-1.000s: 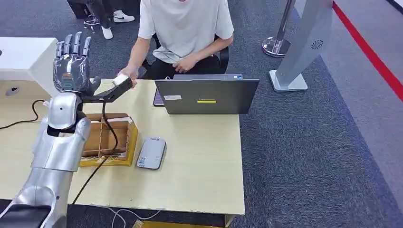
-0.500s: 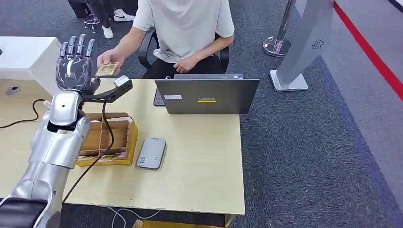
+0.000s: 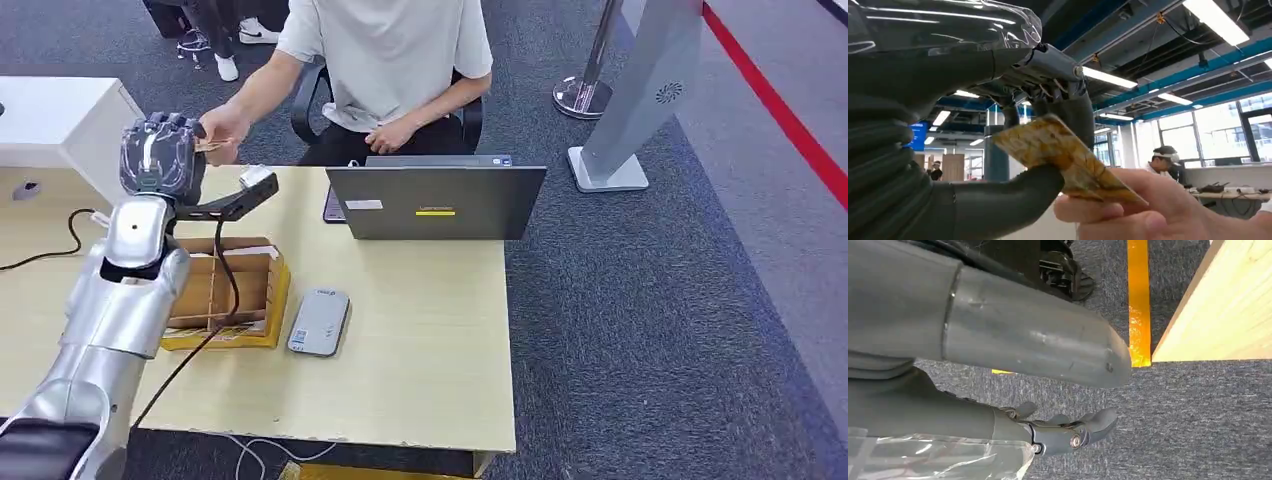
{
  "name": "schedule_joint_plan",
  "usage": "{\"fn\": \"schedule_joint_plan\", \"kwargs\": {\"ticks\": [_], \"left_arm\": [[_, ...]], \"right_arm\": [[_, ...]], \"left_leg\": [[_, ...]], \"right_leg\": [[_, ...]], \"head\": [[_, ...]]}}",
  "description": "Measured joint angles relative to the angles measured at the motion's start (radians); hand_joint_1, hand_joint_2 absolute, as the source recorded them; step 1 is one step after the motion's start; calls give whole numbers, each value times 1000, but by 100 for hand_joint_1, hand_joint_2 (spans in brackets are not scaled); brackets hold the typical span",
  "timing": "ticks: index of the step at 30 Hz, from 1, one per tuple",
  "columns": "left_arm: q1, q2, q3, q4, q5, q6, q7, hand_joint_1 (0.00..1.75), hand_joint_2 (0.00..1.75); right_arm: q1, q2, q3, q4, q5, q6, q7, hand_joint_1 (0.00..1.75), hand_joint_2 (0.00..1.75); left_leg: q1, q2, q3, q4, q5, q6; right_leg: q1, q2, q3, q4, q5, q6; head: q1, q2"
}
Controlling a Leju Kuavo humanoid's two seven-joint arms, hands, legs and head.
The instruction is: Pass the card to the sensor for recognition and then transmit it.
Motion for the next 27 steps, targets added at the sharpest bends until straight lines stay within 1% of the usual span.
{"fn": "schedule_joint_plan", "kwargs": {"ticks": [14, 24, 25, 26, 27], "left_arm": [[18, 0, 0, 0, 12, 6, 7, 175, 175], [24, 0, 0, 0, 21, -2, 8, 175, 175], [39, 0, 0, -6, 40, 21, -6, 175, 175], [72, -1, 0, -39, 57, 66, -27, 175, 175], [179, -20, -14, -166, 73, 127, -53, 175, 175]], "right_arm": [[1, 0, 4, 0, 10, -2, 0, 0, 0], [2, 0, 7, 0, 11, -2, 0, 0, 0], [4, 0, 10, 0, 14, -3, 0, 0, 0], [7, 0, 11, 0, 13, -5, 0, 0, 0], [15, 0, 11, 1, 10, -16, -2, 0, 0]], "left_leg": [[0, 0, 0, 0, 0, 0], [0, 0, 0, 0, 0, 0], [0, 0, 0, 0, 0, 0], [0, 0, 0, 0, 0, 0], [0, 0, 0, 0, -1, 1]], "right_leg": [[0, 0, 0, 0, 0, 0], [0, 0, 0, 0, 0, 0], [0, 0, 0, 0, 0, 0], [0, 0, 0, 0, 0, 0], [0, 0, 0, -1, -1, 1]], "head": [[0, 0], [0, 0], [0, 0], [0, 0], [0, 0]]}}
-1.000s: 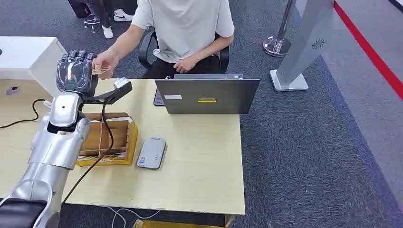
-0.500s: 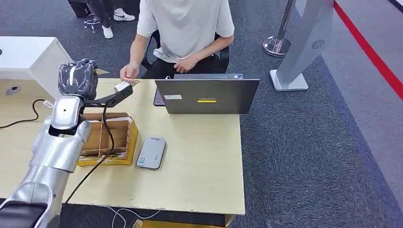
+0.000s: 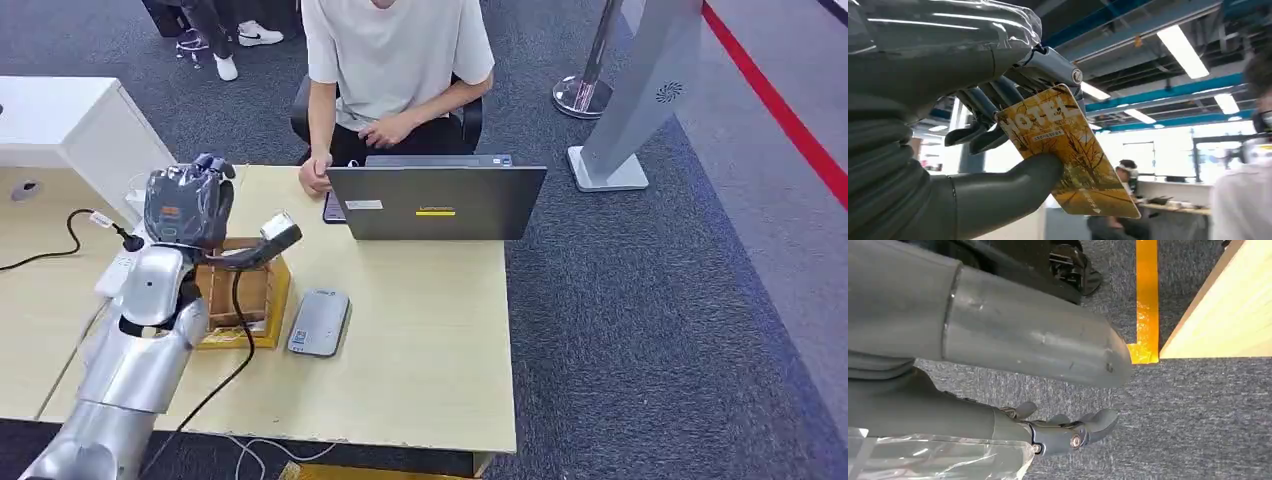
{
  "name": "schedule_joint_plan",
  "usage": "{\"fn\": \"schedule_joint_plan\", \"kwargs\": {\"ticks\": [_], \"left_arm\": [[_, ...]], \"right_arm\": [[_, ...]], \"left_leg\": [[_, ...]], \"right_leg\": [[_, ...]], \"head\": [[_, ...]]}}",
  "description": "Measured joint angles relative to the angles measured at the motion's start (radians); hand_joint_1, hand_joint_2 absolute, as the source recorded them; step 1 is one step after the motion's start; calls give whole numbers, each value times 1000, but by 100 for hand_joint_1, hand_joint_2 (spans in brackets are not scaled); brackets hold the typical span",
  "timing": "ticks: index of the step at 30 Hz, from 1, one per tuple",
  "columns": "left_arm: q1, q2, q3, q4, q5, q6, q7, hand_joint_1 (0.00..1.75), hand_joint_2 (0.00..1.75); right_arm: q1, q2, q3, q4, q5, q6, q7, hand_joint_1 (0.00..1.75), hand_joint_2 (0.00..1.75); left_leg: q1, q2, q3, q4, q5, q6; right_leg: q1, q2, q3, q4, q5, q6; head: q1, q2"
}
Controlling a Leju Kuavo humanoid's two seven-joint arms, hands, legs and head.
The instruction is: Pass the card to the sensor for recognition and then transmit it.
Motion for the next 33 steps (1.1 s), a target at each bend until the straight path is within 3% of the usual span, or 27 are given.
{"fn": "schedule_joint_plan", "kwargs": {"ticks": [1, 3, 9, 22, 27, 33], "left_arm": [[108, -27, -34, -125, -15, 16, -27, 175, 175], [169, -42, -72, -188, -42, -6, -29, 175, 175], [265, -60, -176, -258, -79, -66, -2, 175, 175], [293, -68, -229, -241, -78, -224, 60, 175, 175], [295, -80, -229, -174, -105, -292, 117, 175, 175], [294, -82, -229, -88, -105, -370, 133, 175, 175]], "right_arm": [[6, 0, 0, 0, -4, -5, -2, 0, 0], [11, 0, -1, 0, -4, -4, -3, 0, 0], [13, 3, -2, 0, -2, -2, -3, 0, 0], [16, 4, -13, 0, 4, -4, -4, 0, 0], [19, 6, -19, 0, 12, -7, 0, 0, 0], [21, 9, -21, 0, 31, -12, 14, 0, 0]], "left_leg": [[-1, 1, 0, 0, -1, 1], [-1, 0, 0, 0, -1, 2], [-1, 0, 0, 0, -2, 2], [-1, 0, 0, 0, -2, 2], [-1, 0, 0, 0, -2, 2], [-1, 0, 0, 0, -2, 2]], "right_leg": [[-1, 0, 0, -1, -1, 1], [-1, 0, 0, -1, -1, 2], [-1, -1, 0, -1, -1, 2], [-1, -1, 0, 0, -1, 2], [-1, -1, 0, 0, -2, 2], [-1, 0, 0, 0, -1, 2]], "head": [[-1, 0], [0, 0], [0, 0], [0, 0], [0, 0], [0, 0]]}}
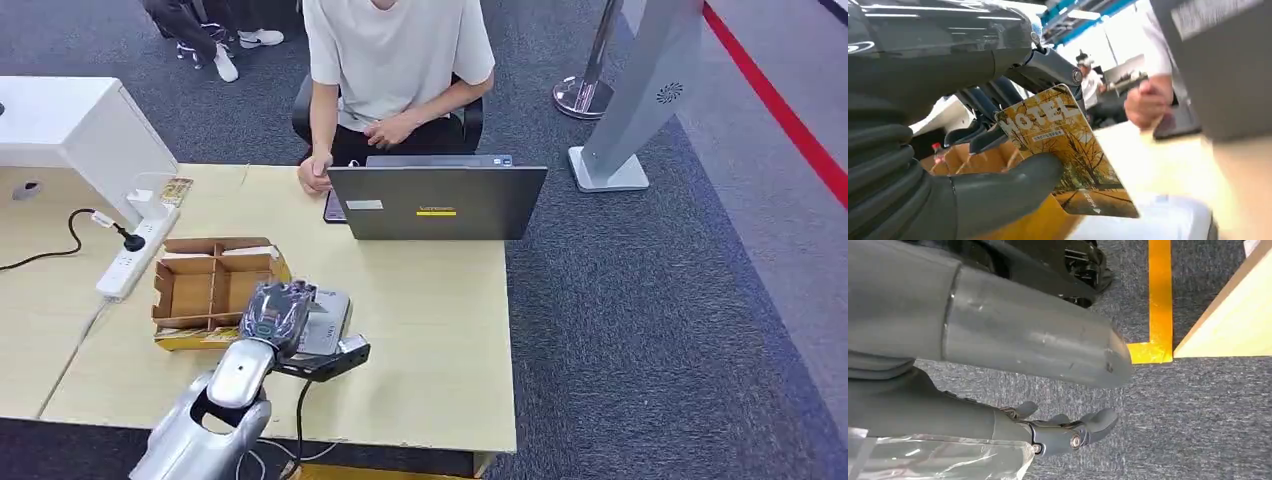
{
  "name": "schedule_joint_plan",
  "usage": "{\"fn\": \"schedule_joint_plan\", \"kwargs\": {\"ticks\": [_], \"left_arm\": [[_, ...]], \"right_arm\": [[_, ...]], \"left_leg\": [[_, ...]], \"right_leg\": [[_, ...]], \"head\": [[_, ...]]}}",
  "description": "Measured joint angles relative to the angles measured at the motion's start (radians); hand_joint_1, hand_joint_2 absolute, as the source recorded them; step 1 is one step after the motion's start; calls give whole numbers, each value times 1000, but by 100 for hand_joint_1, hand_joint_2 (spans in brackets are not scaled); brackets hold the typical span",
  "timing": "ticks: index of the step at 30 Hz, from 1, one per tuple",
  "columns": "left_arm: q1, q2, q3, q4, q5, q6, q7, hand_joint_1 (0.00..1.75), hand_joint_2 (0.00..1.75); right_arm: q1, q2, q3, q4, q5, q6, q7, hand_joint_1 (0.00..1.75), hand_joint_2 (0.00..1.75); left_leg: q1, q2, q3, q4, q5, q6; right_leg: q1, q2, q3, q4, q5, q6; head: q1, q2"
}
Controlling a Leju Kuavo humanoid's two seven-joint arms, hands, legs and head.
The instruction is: Pass the card to the sensor for recognition and then transmit it.
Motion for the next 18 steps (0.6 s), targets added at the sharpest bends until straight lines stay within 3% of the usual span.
{"fn": "schedule_joint_plan", "kwargs": {"ticks": [14, 16, 18], "left_arm": [[-15, 0, 0, 51, 35, -31, -13, 175, 175], [-18, -1, 0, 51, 46, 15, -22, 175, 175], [-17, -5, 0, 32, 47, 122, -36, 175, 175]], "right_arm": [[0, 1, -2, 0, 10, -4, 5, 0, 0], [0, 1, -6, 0, 10, -4, 0, 0, 0], [2, 3, -13, 0, 9, -7, -15, 0, 0]], "left_leg": [[0, -1, 1, 0, 0, 0], [0, -1, 1, 0, 0, 0], [0, -1, 0, 0, 1, 0]], "right_leg": [[0, -1, 1, 0, 0, 0], [0, -1, 1, 0, 0, 0], [0, -1, 0, 0, 0, 0]], "head": [[0, 0], [0, 0], [0, 0]]}}
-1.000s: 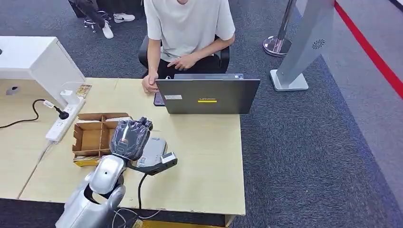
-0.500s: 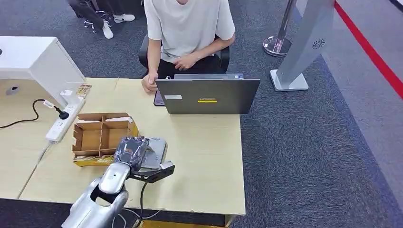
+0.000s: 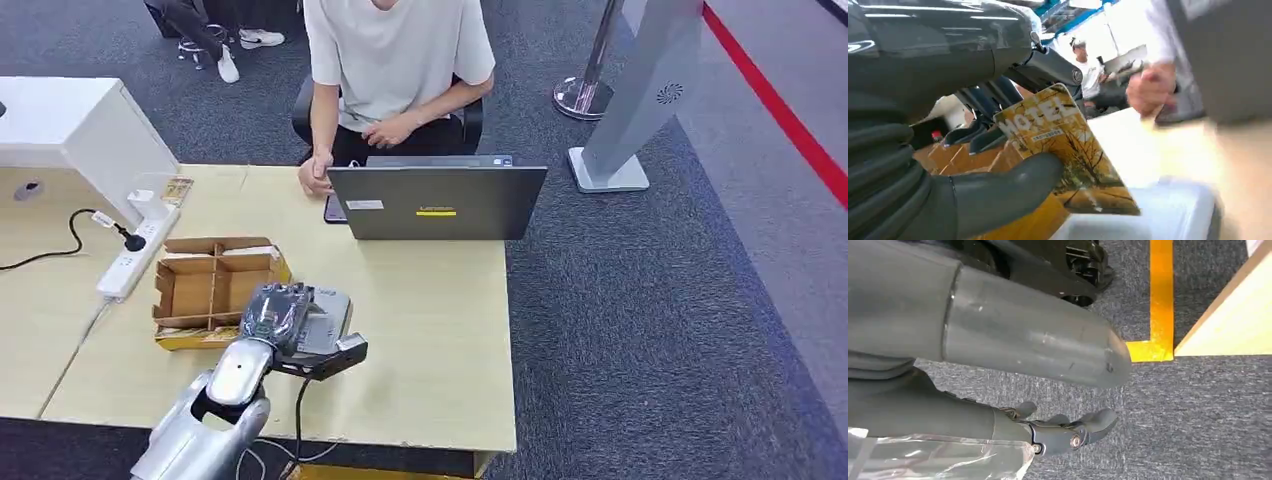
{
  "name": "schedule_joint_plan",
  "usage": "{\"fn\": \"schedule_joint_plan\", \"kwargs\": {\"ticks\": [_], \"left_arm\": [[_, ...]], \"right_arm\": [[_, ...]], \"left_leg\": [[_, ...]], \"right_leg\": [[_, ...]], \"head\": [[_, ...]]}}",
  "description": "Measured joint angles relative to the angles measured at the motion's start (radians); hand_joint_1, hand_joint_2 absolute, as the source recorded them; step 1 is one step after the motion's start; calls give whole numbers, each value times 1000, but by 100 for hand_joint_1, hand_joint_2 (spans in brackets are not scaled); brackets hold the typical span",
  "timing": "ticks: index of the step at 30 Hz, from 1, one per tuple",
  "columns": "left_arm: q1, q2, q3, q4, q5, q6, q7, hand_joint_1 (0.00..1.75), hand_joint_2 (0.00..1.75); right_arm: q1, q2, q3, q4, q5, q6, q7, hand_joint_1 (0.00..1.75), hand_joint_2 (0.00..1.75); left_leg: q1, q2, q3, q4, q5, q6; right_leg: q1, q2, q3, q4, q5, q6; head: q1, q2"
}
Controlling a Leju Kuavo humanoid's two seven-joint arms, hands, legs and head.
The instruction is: Pass the card to the sensor for recognition and then transmit it.
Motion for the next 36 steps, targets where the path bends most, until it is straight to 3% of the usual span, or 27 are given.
{"fn": "schedule_joint_plan", "kwargs": {"ticks": [5, 9, 14, 22, 31, 32, 36], "left_arm": [[-18, -4, 0, -130, -63, 260, -15, 175, 175], [-62, -1, 26, -165, -70, 382, -19, 175, 175], [-114, 21, 37, -169, -70, 419, 14, 175, 175], [-284, 65, 27, -37, -70, 371, 144, 175, 175], [-350, 74, 10, 58, -70, 369, 152, 175, 175], [-352, 74, 7, 62, -70, 369, 152, 0, 175], [-357, 73, 2, 79, -70, 316, 138, 0, 175]], "right_arm": [[1, 14, -7, 0, 18, -8, -17, 0, 0], [-7, 18, -7, 0, 34, -5, 3, 0, 0], [-13, 20, -6, 0, 45, -2, 6, 0, 0], [-26, 25, 1, 0, 57, 1, 23, 0, 0], [-26, 26, 8, 0, 58, 1, 23, 0, 0], [-26, 26, 8, 0, 58, 0, 23, 0, 0], [-26, 26, 8, 0, 57, -1, 23, 0, 0]], "left_leg": [[0, 0, 0, 0, 0, 0], [0, -1, -1, 0, 0, 0], [0, -1, 0, 0, 1, -1], [0, -1, 0, 0, 1, -1], [0, -1, -1, 0, 1, -1], [0, -1, 0, 0, 1, -1], [0, -1, 0, 0, 1, -1]], "right_leg": [[0, 0, 0, 0, 0, 0], [0, -1, 0, 0, 0, 0], [0, -1, 0, 0, 0, 0], [0, -1, 0, 0, 1, -1], [0, 0, 0, 0, 1, -1], [0, 0, 0, 0, 1, -1], [0, 0, 0, 0, 1, -1]], "head": [[0, 0], [0, 0], [0, 0], [0, 0], [0, 0], [0, 0], [0, 0]]}}
